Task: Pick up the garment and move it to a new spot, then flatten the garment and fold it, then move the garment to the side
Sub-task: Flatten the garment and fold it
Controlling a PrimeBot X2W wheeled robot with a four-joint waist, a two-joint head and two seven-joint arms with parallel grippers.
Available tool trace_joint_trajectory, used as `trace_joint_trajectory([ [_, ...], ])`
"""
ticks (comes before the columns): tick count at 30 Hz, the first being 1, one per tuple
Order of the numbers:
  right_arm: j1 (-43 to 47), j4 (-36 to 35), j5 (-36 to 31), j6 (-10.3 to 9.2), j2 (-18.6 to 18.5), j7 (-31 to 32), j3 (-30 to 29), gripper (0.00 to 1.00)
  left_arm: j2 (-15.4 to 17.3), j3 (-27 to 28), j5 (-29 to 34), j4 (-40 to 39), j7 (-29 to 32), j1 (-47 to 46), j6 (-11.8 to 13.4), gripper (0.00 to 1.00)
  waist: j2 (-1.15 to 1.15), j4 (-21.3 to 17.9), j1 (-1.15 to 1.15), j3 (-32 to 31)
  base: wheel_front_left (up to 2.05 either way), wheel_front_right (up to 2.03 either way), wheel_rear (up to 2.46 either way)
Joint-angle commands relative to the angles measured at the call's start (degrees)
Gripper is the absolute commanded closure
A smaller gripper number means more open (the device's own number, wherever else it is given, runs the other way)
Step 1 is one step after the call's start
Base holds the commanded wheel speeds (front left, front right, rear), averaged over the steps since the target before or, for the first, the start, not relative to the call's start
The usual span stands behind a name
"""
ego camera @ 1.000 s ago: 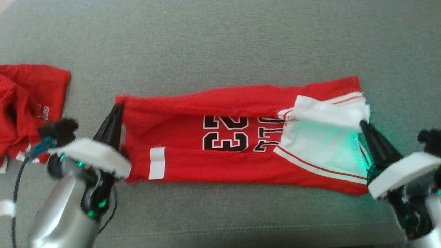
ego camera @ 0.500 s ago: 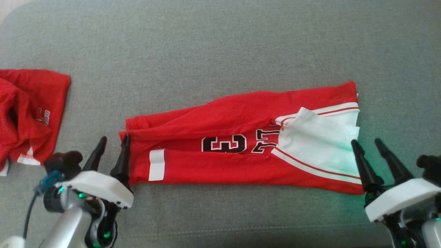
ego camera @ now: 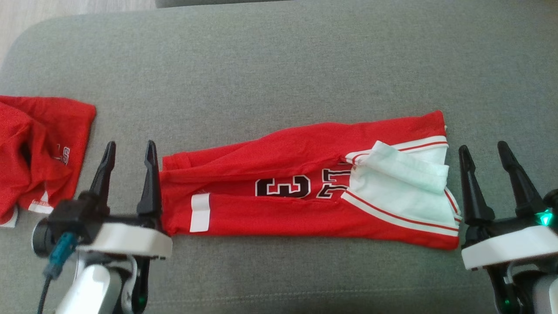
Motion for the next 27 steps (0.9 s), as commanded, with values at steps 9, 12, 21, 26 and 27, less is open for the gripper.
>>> trace_joint_trajectory([
  [9, 0.1, -1.9, -0.8, -0.04, 0.6, 0.4, 1.5, 0.0, 0.7, 2.5, 2.1, -3.1, -0.7, 1.5, 0.1, 0.0, -0.01, -0.1, 0.0, -0.5, 0.0, 0.0, 0.0],
  [12, 0.2, -1.0, -0.6, -0.04, 0.5, 1.2, 1.4, 0.0, 0.5, 2.7, 2.2, -2.5, -0.7, 1.4, -0.4, 0.0, -0.01, 0.0, 0.0, -0.3, 0.0, 0.0, 0.0],
  [21, -4.2, 10.2, 1.2, -0.04, -2.7, 8.6, 0.1, 0.0, -1.0, 2.4, 2.9, -2.4, -0.7, -1.6, -2.1, 0.0, -0.01, 2.2, 0.0, 3.6, 0.0, 0.0, 0.0],
  [26, -8.3, 16.1, 2.2, -0.04, -4.4, 13.3, -0.6, 0.0, -2.4, 2.2, 3.8, -2.3, -0.7, -3.8, -3.4, 0.0, -0.01, 4.2, 0.0, 6.0, 0.0, 0.0, 0.0],
  [27, -8.9, 16.9, 2.7, -0.04, -4.7, 14.3, -0.6, 0.0, -2.7, 2.2, 3.9, -2.3, -0.7, -4.1, -3.7, 0.0, -0.01, 4.5, 0.0, 6.3, 0.0, 0.0, 0.0],
])
